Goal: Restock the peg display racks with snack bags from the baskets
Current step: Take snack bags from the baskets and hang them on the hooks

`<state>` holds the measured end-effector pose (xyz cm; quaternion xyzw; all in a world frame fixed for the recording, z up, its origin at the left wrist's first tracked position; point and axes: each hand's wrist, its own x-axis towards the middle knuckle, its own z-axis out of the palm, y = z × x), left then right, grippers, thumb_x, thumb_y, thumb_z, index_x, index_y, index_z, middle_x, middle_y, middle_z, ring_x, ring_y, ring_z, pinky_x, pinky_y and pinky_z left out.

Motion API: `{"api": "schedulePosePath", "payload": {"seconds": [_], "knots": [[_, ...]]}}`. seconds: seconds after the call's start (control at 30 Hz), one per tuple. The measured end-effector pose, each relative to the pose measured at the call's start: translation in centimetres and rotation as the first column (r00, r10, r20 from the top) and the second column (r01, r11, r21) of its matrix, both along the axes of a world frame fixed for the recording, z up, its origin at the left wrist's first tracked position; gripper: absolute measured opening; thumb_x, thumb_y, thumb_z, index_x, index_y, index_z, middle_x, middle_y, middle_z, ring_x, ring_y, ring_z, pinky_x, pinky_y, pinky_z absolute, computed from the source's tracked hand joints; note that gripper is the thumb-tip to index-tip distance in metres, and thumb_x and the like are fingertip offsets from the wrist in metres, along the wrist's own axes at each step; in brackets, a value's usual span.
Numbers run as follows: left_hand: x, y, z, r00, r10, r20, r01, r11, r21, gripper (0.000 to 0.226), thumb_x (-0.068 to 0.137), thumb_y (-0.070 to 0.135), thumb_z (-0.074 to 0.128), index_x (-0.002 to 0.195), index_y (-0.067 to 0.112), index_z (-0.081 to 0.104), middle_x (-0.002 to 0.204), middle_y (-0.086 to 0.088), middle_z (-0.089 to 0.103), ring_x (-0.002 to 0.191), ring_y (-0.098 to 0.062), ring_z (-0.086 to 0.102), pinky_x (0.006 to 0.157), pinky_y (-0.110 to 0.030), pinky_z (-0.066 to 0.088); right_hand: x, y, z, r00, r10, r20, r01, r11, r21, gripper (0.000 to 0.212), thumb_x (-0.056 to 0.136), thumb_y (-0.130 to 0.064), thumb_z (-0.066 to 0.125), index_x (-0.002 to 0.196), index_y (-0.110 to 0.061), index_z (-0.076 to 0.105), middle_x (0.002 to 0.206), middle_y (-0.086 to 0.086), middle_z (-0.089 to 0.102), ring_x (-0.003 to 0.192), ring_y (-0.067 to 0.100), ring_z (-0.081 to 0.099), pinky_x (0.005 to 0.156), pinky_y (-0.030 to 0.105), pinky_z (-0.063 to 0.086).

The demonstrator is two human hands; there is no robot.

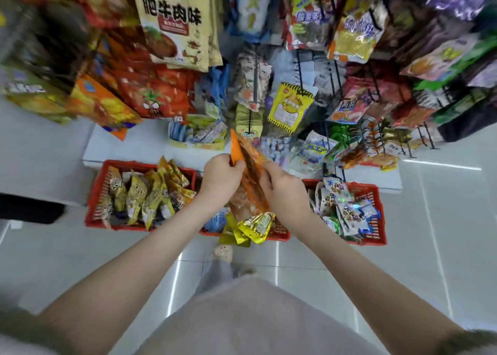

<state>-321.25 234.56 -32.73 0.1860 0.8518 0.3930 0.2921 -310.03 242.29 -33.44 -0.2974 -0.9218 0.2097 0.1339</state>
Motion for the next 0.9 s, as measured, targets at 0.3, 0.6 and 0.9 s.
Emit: {"api": "schedulePosePath", "payload": {"seconds": [0.3,0.6,0.9], "knots": [[0.1,-7.6,3.2,0.938,0.249,0.243,-0.287,0.948,0.136,0.024,0.071,0.033,0.048,0.072,0.01,0.054,0.07,-0.014,0.056,0.073,-0.045,0.064,0.072,-0.061,0.055,-1.0,-5.2,6.0,0.982,0.168,-0.088,-0.186,0.941,-0.284,0.015,0.096,-0.014,0.054,0.103,-0.008,0.065,0.08,0.01,0.067,0.067,0.023,0.059,0.066,0.035,0.046],[-0.9,-13.0,8.4,0.85,0.361,0.383,-0.489,0.813,0.318,0.027,0.087,0.027,0.056,0.086,0.002,0.066,0.083,-0.019,0.069,0.081,-0.038,0.069,0.079,-0.052,0.055,-3.4,-9.9,9.8,0.937,0.31,-0.164,-0.336,0.665,-0.666,0.045,0.077,-0.023,0.078,0.114,-0.031,0.054,0.102,-0.023,0.058,0.104,0.001,0.057,0.096,0.02,0.046],[-6.0,-16.4,8.8,0.897,0.121,0.424,-0.345,0.792,0.503,0.026,0.1,0.032,0.048,0.108,0.016,0.067,0.111,-0.001,0.07,0.109,-0.014,0.064,0.099,-0.031,0.049,-10.1,-12.3,10.4,0.933,0.308,-0.185,-0.354,0.874,-0.333,0.032,0.09,0.001,0.049,0.117,-0.013,0.059,0.103,0.007,0.069,0.104,0.024,0.063,0.086,0.036,0.051]]}}
